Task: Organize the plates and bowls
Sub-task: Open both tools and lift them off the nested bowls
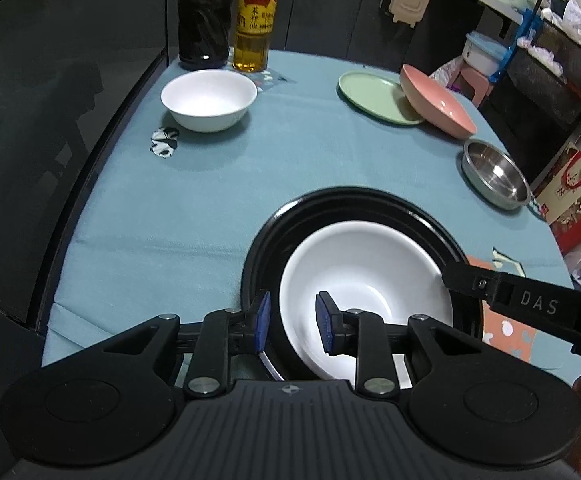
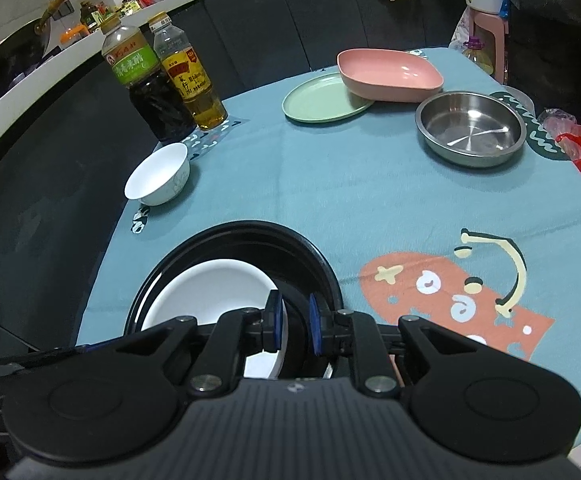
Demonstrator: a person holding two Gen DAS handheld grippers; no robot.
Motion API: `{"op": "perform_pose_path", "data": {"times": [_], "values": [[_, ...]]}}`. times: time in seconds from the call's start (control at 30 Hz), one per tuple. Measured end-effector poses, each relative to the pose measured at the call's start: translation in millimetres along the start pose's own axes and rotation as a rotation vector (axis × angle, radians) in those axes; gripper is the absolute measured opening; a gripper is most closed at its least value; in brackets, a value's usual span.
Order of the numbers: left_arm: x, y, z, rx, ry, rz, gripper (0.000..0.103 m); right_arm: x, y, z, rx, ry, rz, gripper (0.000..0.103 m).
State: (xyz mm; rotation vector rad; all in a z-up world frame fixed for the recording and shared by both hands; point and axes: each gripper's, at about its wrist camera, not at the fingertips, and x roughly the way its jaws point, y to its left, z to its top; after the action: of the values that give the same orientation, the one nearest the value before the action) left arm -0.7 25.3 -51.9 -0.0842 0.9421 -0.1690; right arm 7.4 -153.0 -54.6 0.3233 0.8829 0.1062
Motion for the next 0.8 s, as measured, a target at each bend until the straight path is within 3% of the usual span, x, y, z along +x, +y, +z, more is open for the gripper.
{"op": "perform_pose_path", "data": {"times": [0.43, 0.8], "values": [[-2.4, 19.2, 16.0, -0.056, -0.039, 0.013, 0.024, -0.7, 6.5, 10.6, -0.017, -0.016, 0.004, 0.018], [5.2, 45.4, 40.7, -0.133, -0.070, 0.052, 0.026, 10.7, 18.9, 30.3, -0.047, -0.020, 0.005, 0.026]]}}
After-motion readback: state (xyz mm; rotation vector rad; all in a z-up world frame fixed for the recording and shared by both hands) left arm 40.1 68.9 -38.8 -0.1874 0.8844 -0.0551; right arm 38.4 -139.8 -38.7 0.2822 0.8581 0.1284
